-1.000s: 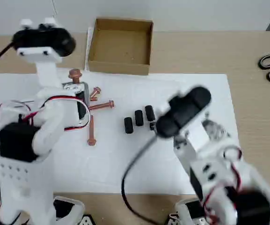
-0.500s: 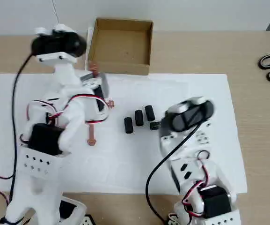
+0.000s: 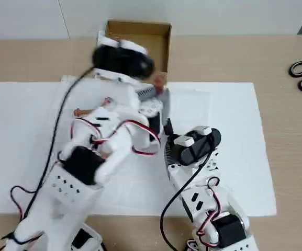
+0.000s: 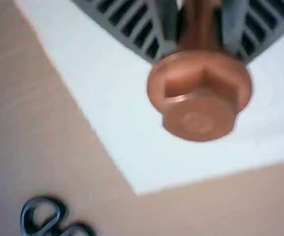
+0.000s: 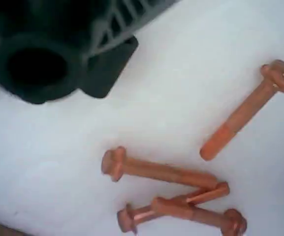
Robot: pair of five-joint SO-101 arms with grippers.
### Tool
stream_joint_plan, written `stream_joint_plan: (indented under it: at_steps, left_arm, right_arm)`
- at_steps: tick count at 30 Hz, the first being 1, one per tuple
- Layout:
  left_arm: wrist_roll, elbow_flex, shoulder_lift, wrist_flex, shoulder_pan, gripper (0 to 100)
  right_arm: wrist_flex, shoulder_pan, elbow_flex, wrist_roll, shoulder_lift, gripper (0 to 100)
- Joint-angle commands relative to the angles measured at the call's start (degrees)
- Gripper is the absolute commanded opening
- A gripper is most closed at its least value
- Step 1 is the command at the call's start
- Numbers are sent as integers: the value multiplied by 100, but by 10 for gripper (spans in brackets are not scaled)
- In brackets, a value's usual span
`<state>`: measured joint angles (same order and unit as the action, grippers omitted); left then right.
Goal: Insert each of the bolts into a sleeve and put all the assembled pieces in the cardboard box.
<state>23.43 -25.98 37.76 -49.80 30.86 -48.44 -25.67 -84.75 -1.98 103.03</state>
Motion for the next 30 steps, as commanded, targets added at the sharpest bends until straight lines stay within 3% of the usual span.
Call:
stream_joint_plan:
  at_steps: [1, 13, 30]
  left_arm:
    - [-44, -295, 352, 185, 185, 6]
    - [-79, -1930, 1231, 1609, 378, 6]
    - [-70, -2193, 1266, 1618, 369, 6]
  right_arm:
    - [171, -40, 26, -53, 92, 4]
    - [171, -286, 35, -62, 92, 4]
    - [171, -523, 35, -53, 92, 4]
